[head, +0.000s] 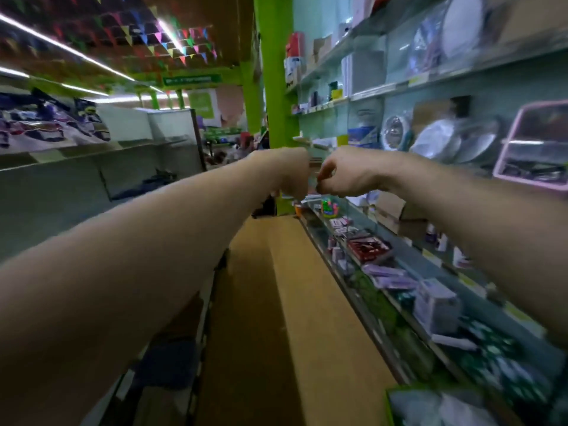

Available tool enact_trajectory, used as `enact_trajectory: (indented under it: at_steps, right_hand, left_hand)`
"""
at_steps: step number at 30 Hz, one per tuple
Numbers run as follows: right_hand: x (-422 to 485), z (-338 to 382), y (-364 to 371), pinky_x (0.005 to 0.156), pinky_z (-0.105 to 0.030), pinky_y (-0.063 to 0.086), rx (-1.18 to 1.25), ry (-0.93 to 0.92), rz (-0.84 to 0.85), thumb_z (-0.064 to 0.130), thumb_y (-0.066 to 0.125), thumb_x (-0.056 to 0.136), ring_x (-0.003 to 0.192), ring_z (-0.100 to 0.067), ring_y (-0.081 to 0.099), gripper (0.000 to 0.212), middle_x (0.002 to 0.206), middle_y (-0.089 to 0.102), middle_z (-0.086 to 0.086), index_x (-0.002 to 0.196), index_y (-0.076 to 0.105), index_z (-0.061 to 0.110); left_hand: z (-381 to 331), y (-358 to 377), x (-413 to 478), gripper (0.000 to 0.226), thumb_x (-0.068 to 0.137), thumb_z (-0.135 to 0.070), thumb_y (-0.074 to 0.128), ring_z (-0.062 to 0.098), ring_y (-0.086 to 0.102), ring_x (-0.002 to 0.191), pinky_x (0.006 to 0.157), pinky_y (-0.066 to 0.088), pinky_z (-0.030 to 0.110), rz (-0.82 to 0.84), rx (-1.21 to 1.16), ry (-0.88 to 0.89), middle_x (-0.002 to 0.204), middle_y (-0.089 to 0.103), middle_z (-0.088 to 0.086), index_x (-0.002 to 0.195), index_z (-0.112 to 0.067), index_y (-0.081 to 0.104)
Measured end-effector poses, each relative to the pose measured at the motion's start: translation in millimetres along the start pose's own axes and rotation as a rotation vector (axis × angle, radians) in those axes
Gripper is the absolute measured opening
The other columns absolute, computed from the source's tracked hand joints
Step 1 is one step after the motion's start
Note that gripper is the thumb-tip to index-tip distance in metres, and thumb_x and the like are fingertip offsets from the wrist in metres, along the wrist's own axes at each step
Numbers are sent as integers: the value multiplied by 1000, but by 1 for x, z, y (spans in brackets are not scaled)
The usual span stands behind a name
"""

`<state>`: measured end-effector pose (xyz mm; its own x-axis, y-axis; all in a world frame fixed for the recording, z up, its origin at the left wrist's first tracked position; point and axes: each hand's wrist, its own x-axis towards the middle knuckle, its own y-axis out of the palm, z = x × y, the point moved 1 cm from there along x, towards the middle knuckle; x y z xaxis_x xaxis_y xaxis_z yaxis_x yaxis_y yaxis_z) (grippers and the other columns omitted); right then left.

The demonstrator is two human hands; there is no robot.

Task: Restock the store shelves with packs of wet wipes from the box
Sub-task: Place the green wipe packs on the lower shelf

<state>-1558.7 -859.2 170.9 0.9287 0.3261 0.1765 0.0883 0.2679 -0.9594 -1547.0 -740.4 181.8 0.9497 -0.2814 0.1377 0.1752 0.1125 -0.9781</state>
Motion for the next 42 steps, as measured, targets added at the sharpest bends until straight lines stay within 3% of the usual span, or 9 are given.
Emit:
enact_trajectory:
  at_steps: [4,7,11,16,22,28,32,37,42]
  right_hand:
    - [-34,-65,19,76,-36,55,2,98,24,28,57,90,93,-30,67,30,105,70,-15,106,71,7]
    - [-59,-108,36,66,-30,50,-8,197,66,28,54,90,83,-26,64,27,99,68,-12,103,69,9]
    - [-88,-160,63,64,-30,44,58,300,138,28,52,91,82,-28,64,29,95,69,-17,94,70,5]
    - [-118,-218,102,70,-35,51,123,415,208,25,55,90,88,-30,65,19,102,69,-16,90,70,13]
    - [-154,-262,150,55,-30,35,154,570,318,18,49,95,76,-28,53,27,79,55,-16,81,63,0]
    - [-180,-303,221,65,-36,52,297,803,405,21,52,93,84,-33,64,33,101,67,-20,109,67,-3]
    - [-203,-315,263,56,-27,36,350,926,443,22,56,92,67,-23,49,24,80,54,-14,84,63,0]
    - [-233,-342,302,82,-39,52,437,992,458,26,57,91,101,-34,62,30,111,67,-17,106,70,4]
    - [-264,-364,347,85,-36,52,472,1040,499,21,55,91,98,-31,62,26,105,66,-16,98,69,-1]
  left_hand:
    - [-67,30,16,11,84,-16,66,27,60,64,56,49,34,73,-23,76,72,61,10,82,-7,60]
    - [-115,53,28,13,87,-17,64,24,62,60,57,54,34,141,-71,138,70,62,9,94,-7,60]
    - [-171,87,40,12,90,-16,62,17,50,46,37,40,24,232,-95,239,57,51,5,83,-7,59]
    - [-235,144,57,21,92,-14,59,18,50,48,46,44,29,368,-133,345,62,50,8,77,-4,47]
    - [-293,214,56,25,95,-17,54,17,50,48,31,40,20,534,-160,500,61,50,5,113,0,58]
    - [-331,294,52,19,94,-19,57,22,53,58,43,41,25,764,-198,584,66,54,8,86,-2,54]
    - [-347,337,47,31,93,-15,57,18,52,53,46,43,26,829,-235,647,68,49,4,115,6,56]
    - [-368,393,41,36,95,-19,55,24,57,58,57,47,31,914,-207,661,65,51,9,65,-2,44]
    - [-375,447,29,25,90,-18,60,22,52,64,64,43,33,959,-195,606,76,53,11,70,-9,49]
